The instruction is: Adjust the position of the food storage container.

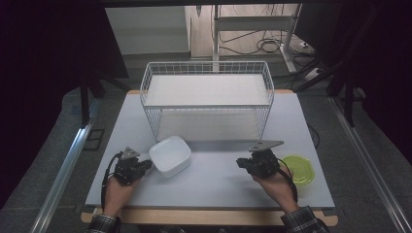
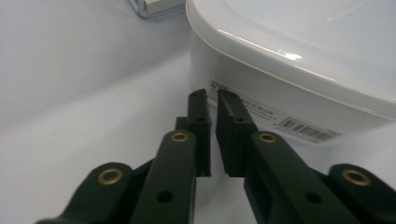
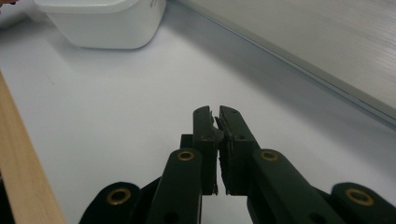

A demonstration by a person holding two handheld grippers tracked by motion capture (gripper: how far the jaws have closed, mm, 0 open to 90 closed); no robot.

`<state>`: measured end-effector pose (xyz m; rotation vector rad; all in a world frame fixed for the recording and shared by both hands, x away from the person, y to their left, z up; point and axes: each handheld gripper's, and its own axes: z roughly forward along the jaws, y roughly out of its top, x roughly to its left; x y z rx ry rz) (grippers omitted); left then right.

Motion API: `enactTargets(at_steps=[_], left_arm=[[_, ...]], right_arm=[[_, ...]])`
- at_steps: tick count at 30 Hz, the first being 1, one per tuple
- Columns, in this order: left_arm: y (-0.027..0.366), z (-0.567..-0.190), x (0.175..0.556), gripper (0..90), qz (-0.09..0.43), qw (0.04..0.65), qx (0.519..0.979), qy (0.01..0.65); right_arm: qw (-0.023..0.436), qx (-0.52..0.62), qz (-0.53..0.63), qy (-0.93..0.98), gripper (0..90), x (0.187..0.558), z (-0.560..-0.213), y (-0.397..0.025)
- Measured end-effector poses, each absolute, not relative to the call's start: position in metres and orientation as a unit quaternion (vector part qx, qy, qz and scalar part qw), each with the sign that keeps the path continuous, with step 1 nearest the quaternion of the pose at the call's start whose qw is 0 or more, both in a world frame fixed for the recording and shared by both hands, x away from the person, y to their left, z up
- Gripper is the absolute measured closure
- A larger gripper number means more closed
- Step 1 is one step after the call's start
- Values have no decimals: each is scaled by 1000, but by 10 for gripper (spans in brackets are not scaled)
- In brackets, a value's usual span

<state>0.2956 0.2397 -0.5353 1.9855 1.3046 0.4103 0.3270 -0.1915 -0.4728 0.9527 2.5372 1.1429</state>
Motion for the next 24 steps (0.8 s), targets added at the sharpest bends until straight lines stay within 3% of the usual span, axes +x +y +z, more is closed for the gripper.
enactTargets(at_steps=[12, 24], left_arm=[[231, -536, 330, 858, 160, 366, 768, 501], [178, -529, 350, 860, 139, 389, 795, 444]], right_arm=[[93, 314, 401, 856, 847, 356, -485, -160], [94, 318, 398, 856, 844, 374, -499, -139]])
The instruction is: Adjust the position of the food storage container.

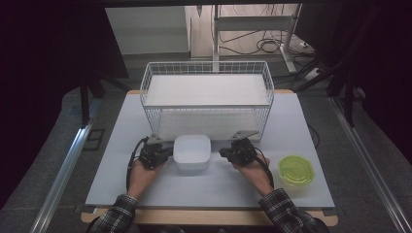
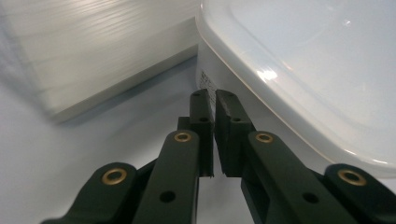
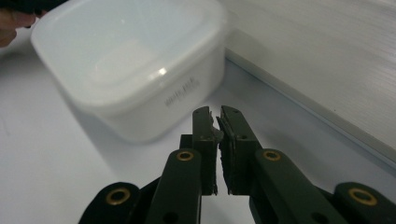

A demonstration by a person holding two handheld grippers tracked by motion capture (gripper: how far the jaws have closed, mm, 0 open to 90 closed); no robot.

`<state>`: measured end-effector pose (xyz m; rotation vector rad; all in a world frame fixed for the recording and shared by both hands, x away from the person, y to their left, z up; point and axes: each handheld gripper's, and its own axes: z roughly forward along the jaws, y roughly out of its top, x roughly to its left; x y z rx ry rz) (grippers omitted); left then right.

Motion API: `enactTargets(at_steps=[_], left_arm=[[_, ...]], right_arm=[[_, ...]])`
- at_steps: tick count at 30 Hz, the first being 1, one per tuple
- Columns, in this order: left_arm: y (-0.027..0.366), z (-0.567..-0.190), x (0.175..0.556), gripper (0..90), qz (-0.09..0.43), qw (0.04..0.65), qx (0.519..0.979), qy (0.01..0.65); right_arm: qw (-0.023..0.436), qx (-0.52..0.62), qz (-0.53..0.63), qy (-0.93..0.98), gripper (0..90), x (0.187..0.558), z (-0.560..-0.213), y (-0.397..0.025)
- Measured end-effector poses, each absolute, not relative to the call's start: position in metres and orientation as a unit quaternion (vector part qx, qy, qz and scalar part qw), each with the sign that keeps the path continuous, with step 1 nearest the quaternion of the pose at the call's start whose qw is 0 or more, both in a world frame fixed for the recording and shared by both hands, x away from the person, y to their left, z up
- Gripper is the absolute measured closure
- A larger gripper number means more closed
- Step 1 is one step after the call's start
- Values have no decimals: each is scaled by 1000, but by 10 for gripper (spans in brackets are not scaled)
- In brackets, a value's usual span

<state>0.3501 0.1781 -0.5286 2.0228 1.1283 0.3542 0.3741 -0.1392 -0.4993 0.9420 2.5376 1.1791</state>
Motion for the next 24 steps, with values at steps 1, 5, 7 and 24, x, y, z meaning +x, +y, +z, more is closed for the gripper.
enactTargets(at_steps=[1, 5, 7, 24], left_arm=[[174, -529, 351, 860, 136, 392, 797, 439], [157, -529, 349, 864, 128, 391, 811, 416], [151, -529, 348, 881, 132, 388, 818, 405], [133, -522, 309, 895, 116, 395, 831, 375]], right_arm=[[95, 319, 398, 855, 844, 375, -500, -139], [100, 323, 391, 856, 852, 375, -503, -139], [106, 330, 382, 857, 862, 373, -503, -142], [93, 342, 368, 860, 889, 337, -501, -162]])
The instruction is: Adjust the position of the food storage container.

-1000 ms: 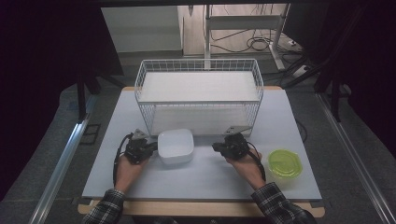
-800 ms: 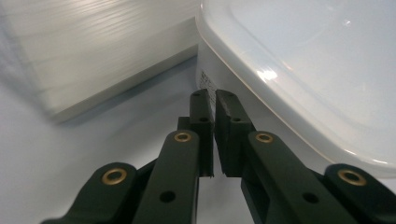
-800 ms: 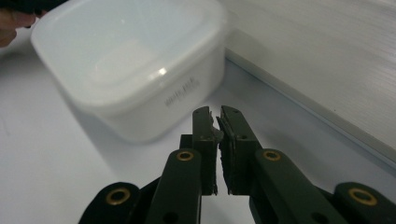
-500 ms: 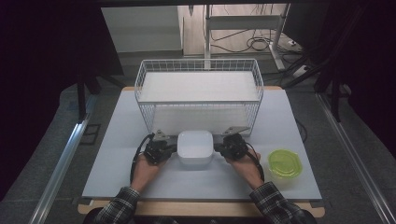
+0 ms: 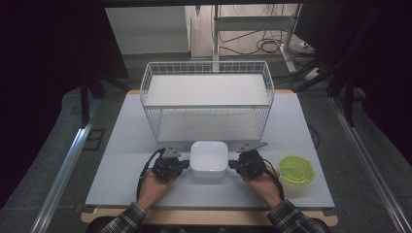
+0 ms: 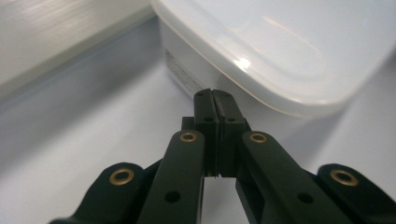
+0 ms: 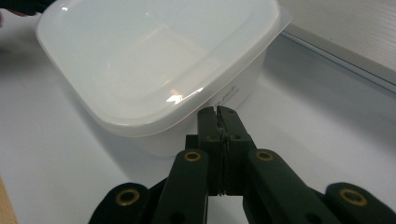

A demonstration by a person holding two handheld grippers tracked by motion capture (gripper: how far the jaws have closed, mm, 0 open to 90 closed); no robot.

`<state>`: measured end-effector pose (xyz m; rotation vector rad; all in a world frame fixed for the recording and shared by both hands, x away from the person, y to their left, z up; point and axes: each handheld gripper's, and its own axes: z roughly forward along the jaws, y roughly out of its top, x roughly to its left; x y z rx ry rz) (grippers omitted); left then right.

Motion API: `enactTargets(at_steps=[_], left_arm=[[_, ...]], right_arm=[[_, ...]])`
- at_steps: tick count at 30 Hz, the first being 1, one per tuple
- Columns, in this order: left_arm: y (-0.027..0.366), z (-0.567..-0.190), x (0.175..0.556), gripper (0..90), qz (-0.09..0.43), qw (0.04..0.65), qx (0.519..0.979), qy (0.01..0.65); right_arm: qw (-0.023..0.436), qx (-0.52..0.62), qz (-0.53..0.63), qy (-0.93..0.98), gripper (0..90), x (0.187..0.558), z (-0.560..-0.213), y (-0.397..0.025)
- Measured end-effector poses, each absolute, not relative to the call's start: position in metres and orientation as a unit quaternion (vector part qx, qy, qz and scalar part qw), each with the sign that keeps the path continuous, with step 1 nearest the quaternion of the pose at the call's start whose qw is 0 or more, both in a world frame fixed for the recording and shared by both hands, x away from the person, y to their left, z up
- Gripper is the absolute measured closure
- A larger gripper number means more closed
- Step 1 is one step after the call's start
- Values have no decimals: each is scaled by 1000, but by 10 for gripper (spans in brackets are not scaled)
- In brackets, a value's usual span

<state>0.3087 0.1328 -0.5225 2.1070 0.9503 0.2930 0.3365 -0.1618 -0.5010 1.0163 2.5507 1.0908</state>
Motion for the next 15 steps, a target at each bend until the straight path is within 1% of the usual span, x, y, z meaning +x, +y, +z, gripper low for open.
enactTargets(at_steps=[2, 7, 12, 13, 15], left_arm=[[131, -522, 303, 894, 119, 392, 833, 371], [129, -521, 300, 894, 123, 389, 837, 366], [127, -521, 306, 858, 134, 383, 835, 372], [125, -520, 313, 858, 149, 376, 834, 375], [122, -523, 318, 867, 160, 364, 837, 376]], right_arm=[[100, 338, 363, 862, 890, 334, -501, -163], [101, 339, 362, 862, 892, 328, -500, -164], [107, 342, 362, 860, 883, 332, -500, -165], [121, 344, 363, 857, 882, 339, -502, -162], [130, 343, 362, 857, 886, 342, -502, -161]])
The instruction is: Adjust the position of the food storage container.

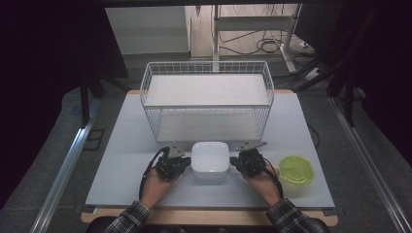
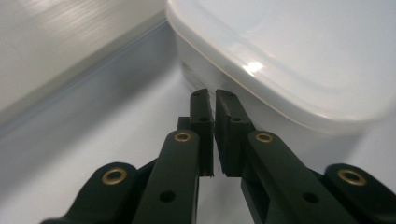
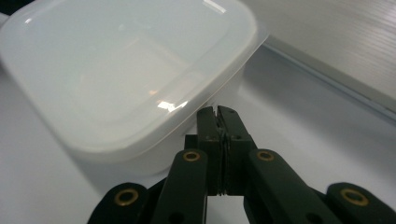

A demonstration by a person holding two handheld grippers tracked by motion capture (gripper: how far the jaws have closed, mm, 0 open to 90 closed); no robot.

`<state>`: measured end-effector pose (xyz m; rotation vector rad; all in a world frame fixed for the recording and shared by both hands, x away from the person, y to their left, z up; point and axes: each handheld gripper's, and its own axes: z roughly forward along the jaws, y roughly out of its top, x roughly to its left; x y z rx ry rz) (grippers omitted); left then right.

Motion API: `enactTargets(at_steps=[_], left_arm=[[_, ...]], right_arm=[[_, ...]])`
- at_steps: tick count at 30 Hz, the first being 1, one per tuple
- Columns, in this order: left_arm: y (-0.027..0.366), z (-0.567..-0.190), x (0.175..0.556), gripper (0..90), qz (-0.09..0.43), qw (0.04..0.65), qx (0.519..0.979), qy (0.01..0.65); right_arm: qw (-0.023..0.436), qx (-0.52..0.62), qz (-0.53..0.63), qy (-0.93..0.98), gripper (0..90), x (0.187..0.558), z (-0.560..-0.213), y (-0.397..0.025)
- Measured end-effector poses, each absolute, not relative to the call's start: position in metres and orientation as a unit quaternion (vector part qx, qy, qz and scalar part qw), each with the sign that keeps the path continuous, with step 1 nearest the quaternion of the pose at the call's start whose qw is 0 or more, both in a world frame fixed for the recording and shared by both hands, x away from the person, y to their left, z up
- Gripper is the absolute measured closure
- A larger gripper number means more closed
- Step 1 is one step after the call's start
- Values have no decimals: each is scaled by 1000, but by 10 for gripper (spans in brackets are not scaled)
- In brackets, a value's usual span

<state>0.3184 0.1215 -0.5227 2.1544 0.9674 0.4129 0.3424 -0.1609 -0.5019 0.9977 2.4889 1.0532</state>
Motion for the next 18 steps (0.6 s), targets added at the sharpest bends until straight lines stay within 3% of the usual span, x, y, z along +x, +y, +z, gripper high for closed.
enactTargets(at_steps=[13, 18], left_arm=[[119, -521, 300, 892, 140, 367, 843, 367], [132, -513, 297, 813, 151, 372, 837, 372]], right_arm=[[114, 352, 365, 855, 895, 331, -499, -166], [114, 353, 363, 855, 859, 331, -499, -171]])
